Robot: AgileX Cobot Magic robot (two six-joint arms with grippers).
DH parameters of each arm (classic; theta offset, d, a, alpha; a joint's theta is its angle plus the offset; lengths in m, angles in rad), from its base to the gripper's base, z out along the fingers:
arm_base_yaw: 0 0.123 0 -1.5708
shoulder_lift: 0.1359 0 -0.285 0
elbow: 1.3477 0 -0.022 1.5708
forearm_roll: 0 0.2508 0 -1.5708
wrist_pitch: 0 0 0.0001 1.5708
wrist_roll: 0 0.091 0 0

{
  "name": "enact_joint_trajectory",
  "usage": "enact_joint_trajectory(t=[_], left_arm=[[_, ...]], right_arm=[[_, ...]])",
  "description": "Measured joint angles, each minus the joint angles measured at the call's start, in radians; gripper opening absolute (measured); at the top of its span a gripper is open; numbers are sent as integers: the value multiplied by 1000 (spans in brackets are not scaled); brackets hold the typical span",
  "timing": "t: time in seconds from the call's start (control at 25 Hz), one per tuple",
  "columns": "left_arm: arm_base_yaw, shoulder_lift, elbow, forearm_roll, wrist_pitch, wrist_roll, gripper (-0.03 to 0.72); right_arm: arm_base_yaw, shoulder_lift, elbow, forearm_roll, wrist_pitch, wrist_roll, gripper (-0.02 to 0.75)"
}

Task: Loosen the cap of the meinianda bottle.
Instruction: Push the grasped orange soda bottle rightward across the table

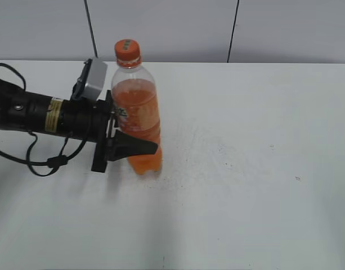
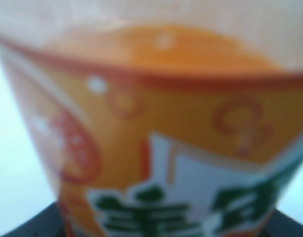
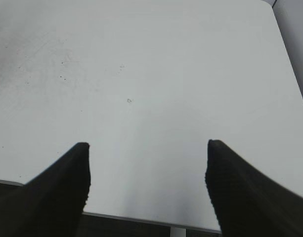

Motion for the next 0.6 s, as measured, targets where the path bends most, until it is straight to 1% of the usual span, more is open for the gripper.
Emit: enact_joint_trajectory(t=[0.2, 0.36, 0.48, 0.6], left_arm=[[-125, 0, -103, -48, 5, -20, 395], [-202, 41, -180, -86, 47, -20, 395], [-234, 111, -220, -111, 68, -21, 395], [-245, 149, -238, -112, 104, -23, 395]], right_arm=[[0, 0, 0, 0, 0, 0, 547], [0, 0, 0, 0, 0, 0, 547], [0, 0, 0, 0, 0, 0, 547], [0, 0, 0, 0, 0, 0, 547]])
